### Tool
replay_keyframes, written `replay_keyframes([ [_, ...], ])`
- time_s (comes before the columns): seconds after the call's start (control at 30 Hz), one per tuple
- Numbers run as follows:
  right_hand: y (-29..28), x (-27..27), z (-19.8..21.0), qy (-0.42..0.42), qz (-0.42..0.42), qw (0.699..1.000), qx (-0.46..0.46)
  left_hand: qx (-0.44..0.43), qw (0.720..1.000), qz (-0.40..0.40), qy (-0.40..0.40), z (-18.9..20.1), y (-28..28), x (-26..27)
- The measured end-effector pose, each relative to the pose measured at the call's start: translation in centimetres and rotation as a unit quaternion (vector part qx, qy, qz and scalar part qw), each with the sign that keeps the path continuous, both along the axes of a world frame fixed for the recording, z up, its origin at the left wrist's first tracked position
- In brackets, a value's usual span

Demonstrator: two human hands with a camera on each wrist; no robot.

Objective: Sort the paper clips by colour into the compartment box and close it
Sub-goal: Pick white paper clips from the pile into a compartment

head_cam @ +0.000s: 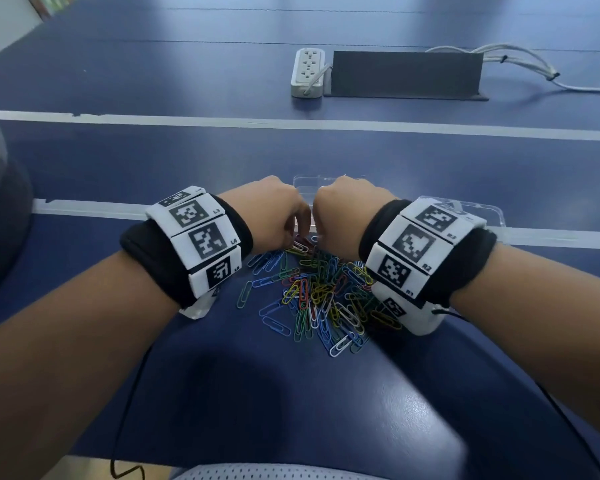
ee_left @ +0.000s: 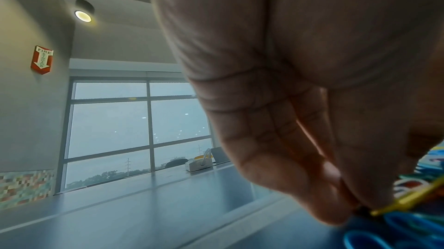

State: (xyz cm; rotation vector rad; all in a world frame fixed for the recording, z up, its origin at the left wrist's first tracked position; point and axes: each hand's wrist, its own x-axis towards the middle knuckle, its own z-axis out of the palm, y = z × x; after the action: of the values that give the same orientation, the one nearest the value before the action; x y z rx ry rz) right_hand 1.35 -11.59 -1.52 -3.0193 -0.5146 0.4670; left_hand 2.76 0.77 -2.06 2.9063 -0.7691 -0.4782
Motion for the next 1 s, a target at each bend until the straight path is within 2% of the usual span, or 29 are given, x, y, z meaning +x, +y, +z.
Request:
replay_keyframes([
  [0.27,-1.2,-0.1,-0.2,0.003,-0.009,1.000,0.012,-0.002,1.000,-0.009,-0.010,-0.2,0.1,0.1],
  [0.37,-2.6,0.5,0.1,0.008,-0.058,0.994,0.092,0.005,1.000,-0.020,-0.017,-0.5,-0.2,0.0],
  [0.43,-3.8,0.8,0.6,0.046,-0.125,0.974,0.183,0.012,1.000,-0.024,-0.014,-0.6,-0.3,0.0],
  [0.5,-5.1,1.2,0.8,0.062,-0.163,0.958,0.226,0.015,0.999,-0.027,-0.010,-0.5,-0.3,0.0],
  [0.63,-6.7,1.2,0.5,0.064,-0.112,0.976,0.174,0.015,0.999,-0.037,-0.023,-0.3,-0.3,-0.2],
  [0.77,-6.0,0.4,-0.2,0.016,0.002,0.997,0.081,0.012,0.999,-0.042,-0.033,-0.4,-0.3,-0.3],
  [0.87,-4.9,0.0,-0.5,0.008,0.065,0.998,0.009,-0.032,0.998,-0.031,-0.033,-0.2,-0.2,-0.2],
  [1.0,-4.6,-0.2,-0.2,0.002,0.061,0.998,-0.033,-0.074,0.997,-0.017,-0.030,0.2,-0.2,-0.1],
])
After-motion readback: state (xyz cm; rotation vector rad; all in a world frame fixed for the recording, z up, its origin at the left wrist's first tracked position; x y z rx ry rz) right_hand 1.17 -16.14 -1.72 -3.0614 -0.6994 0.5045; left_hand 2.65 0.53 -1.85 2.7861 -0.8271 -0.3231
